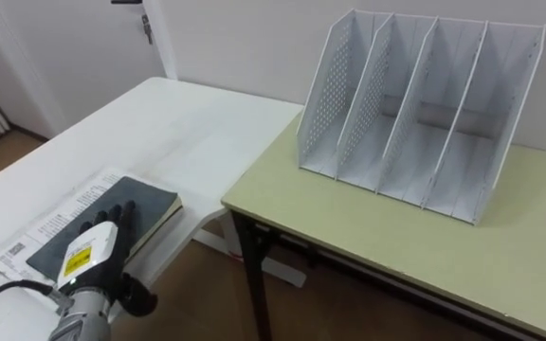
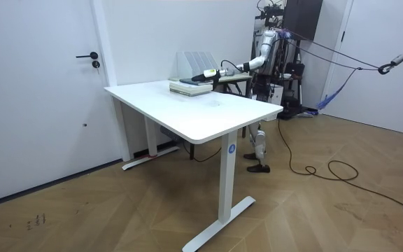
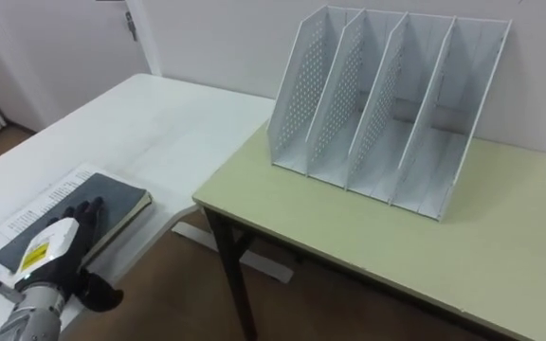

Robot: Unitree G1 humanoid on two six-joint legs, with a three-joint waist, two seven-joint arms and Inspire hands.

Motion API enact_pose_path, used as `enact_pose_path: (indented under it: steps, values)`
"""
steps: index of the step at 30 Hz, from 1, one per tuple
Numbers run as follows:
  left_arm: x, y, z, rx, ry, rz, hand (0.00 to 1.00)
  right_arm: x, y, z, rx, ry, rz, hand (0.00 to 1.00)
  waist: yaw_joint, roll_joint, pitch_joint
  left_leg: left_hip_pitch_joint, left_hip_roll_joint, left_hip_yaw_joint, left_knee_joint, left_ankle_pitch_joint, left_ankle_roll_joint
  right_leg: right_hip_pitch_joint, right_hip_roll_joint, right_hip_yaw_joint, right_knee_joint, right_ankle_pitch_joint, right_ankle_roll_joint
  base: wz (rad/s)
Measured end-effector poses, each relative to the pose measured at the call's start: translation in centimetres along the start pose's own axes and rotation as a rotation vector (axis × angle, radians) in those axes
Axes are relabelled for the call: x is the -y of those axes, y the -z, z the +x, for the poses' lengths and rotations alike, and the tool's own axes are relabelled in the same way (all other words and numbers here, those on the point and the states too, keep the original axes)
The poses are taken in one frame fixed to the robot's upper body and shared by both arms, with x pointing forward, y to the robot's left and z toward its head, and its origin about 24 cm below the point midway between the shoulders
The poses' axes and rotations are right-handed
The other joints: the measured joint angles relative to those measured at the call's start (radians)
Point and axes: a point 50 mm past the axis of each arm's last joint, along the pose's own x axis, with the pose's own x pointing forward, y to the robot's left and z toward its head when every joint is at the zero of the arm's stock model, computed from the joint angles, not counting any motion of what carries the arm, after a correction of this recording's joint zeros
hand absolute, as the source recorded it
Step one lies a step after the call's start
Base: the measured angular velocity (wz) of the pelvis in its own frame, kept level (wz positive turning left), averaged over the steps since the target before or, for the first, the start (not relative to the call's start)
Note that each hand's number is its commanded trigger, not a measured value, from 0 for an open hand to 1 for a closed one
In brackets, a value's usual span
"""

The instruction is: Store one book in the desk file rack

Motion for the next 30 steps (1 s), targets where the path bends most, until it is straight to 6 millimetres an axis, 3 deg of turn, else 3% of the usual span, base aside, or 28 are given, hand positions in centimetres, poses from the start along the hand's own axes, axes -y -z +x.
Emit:
enact_pose_path:
  steps: [1,2,6,12,30]
  values:
    - [0.0,0.0,0.1,-0.004,0.005,0.001,0.61,0.0,0.0,0.0,0.000,0.000,0.000,0.00,0.000,0.001,-0.0009,0.001,0.000,0.000,0.000,0.000,0.000,0.001,0.000,0.000,0.000,0.000,-0.001,0.00]
    - [0.1,0.1,0.2,-0.010,0.011,0.003,1.00,0.0,0.0,0.0,-0.003,0.000,0.000,0.00,-0.002,0.001,-0.0012,0.002,0.000,0.000,0.000,0.000,0.000,0.002,0.000,0.000,0.001,0.001,-0.001,0.00]
    - [0.0,0.3,0.5,-0.021,0.002,0.008,1.00,-0.1,0.2,0.0,-0.011,-0.004,0.000,0.00,-0.003,0.001,-0.0012,0.007,0.000,0.002,0.002,0.000,0.000,0.007,0.001,0.001,0.002,0.001,-0.002,0.00]
    - [-2.0,0.7,1.5,-0.043,-0.061,0.018,1.00,-0.1,0.4,0.0,-0.017,-0.004,0.010,0.00,-0.002,0.002,-0.0017,0.029,0.000,0.012,0.000,0.000,0.000,0.030,0.003,0.013,0.001,0.001,-0.001,-0.04]
    - [-2.8,0.8,1.5,-0.054,-0.099,-0.018,1.00,0.1,0.3,0.0,-0.025,0.002,0.033,0.00,-0.002,0.011,-0.0080,0.043,0.001,0.019,-0.017,0.000,0.000,0.034,0.005,0.019,0.000,0.002,0.001,-0.01]
